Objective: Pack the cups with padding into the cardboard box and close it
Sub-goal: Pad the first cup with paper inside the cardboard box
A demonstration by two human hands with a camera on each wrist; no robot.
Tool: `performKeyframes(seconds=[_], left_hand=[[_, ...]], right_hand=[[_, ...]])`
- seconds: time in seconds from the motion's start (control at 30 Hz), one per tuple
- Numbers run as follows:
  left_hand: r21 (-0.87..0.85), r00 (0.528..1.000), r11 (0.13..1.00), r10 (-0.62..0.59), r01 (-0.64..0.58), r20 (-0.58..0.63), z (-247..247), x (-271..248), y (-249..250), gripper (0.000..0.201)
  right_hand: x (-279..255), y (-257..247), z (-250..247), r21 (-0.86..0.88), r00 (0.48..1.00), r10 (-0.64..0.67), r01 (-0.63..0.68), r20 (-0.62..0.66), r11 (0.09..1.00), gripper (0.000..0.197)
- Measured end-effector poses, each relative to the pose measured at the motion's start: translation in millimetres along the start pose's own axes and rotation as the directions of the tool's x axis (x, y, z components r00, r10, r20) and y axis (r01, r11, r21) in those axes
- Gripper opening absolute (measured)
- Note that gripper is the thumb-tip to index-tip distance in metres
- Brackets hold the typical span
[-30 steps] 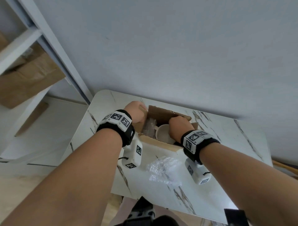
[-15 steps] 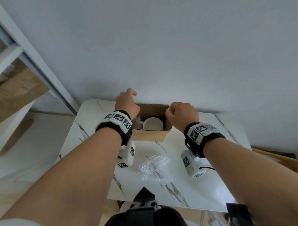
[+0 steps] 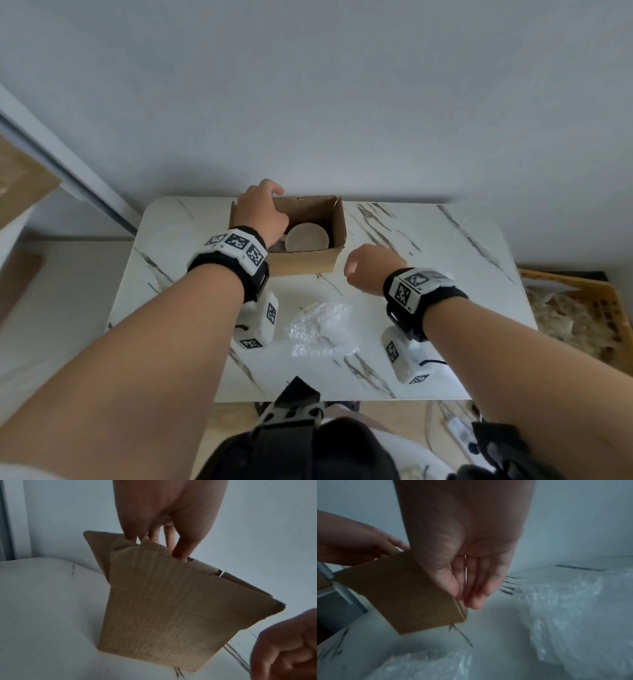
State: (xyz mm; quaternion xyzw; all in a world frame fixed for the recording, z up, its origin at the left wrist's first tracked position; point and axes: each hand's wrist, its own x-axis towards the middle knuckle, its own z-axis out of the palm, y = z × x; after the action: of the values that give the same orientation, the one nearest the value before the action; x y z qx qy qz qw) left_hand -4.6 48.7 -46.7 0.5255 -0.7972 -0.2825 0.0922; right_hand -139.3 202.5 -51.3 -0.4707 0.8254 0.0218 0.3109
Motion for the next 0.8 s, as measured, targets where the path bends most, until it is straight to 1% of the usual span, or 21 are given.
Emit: performKeyframes(seconds=[0.13,0.23,0.3,0.4,0.53,0.57,0.67,0.73,0.8], left_hand=[[0.052,1.0,0.998,0.02,-0.021,0.019,3.9,-1.8,-6.9,0.051],[0.03,0.999,0.999,0.033,-0.034,0.021,4.9,-1.8,-8.3,0.05],[0.026,0.999,0.999,0.034,-0.035,0.024,4.9,-1.1,-9.7,0.049],[0.027,0.998,0.999,0.044,-0.045,0.033,5.5,-0.4,-13.1,0.048],[0.016,0.997,0.998,0.062,-0.063,0.047,6.0,-0.3,-16.1,0.047],[0.019,0.997,0.998,0.062,-0.063,0.049,5.9,0.0,-16.5,0.046],[0.031,0.996,0.998,0.045,-0.048,0.076,2.7,1.0,-15.9,0.045],[0.046,0.99,0.999,0.019,-0.026,0.14,-2.9,1.2,-13.7,0.046],[0.051,0.974,0.999,-0.002,-0.01,0.227,-11.3,2.8,-10.1,0.047]], right_hand=[[4.0,-2.3,25.9,0.047,0.986,-0.082,0.076,0.146,0.996,0.029],[7.7,-6.2,41.0,0.042,0.975,-0.093,0.087,0.202,0.995,0.043],[10.8,-7.9,49.1,0.027,0.972,-0.077,0.073,0.221,0.997,0.047],[15.2,-9.5,55.0,-0.017,0.973,-0.038,0.043,0.229,0.999,0.041],[18.6,-10.9,55.9,-0.062,0.973,-0.025,0.04,0.23,0.997,0.015],[18.6,-11.7,54.7,-0.059,0.973,-0.023,0.038,0.231,0.998,0.011],[15.9,-15.4,45.6,-0.012,0.971,-0.033,0.037,0.236,0.999,0.016],[12.1,-19.3,34.7,0.027,0.975,-0.054,0.05,0.218,0.998,0.014],[7.5,-23.7,20.5,0.023,0.978,-0.09,0.087,0.19,0.996,0.012]])
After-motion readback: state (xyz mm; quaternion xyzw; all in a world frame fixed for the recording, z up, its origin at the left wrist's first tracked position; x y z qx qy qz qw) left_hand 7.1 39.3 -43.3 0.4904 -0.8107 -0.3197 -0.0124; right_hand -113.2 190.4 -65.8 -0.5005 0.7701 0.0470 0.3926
